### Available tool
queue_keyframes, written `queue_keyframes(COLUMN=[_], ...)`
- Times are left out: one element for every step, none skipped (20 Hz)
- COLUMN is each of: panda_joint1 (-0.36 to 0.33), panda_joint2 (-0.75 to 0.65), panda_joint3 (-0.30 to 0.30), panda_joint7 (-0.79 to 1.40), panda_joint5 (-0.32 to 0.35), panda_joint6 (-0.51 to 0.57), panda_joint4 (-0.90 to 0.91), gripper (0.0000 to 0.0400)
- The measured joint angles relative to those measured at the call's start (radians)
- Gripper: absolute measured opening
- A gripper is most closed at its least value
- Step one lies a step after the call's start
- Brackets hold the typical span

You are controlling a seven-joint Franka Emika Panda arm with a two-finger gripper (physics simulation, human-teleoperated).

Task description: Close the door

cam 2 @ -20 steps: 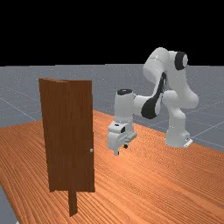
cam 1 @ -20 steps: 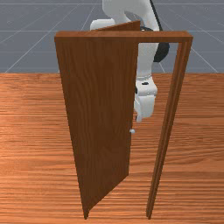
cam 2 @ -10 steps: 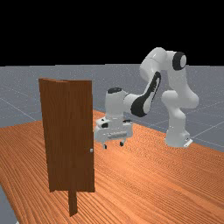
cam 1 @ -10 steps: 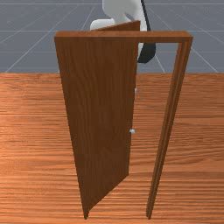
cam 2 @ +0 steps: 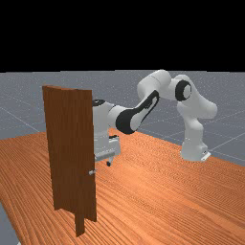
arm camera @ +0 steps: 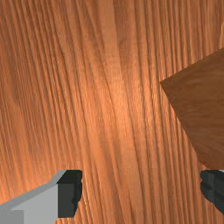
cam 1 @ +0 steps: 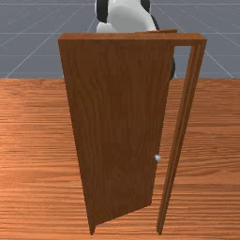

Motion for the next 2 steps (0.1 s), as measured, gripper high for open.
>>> queue_keyframes(panda_joint1=[-0.012, -0.014], panda_joint2=[0.105, 0.105], panda_joint3=[0.018, 0.043], panda_joint7=[-0.143, -0.286], panda_joint5=[-0.022, -0.052], panda_joint6=[-0.084, -0.067], panda_joint4=[0.192, 0.182], gripper=[0.0400, 0.0400])
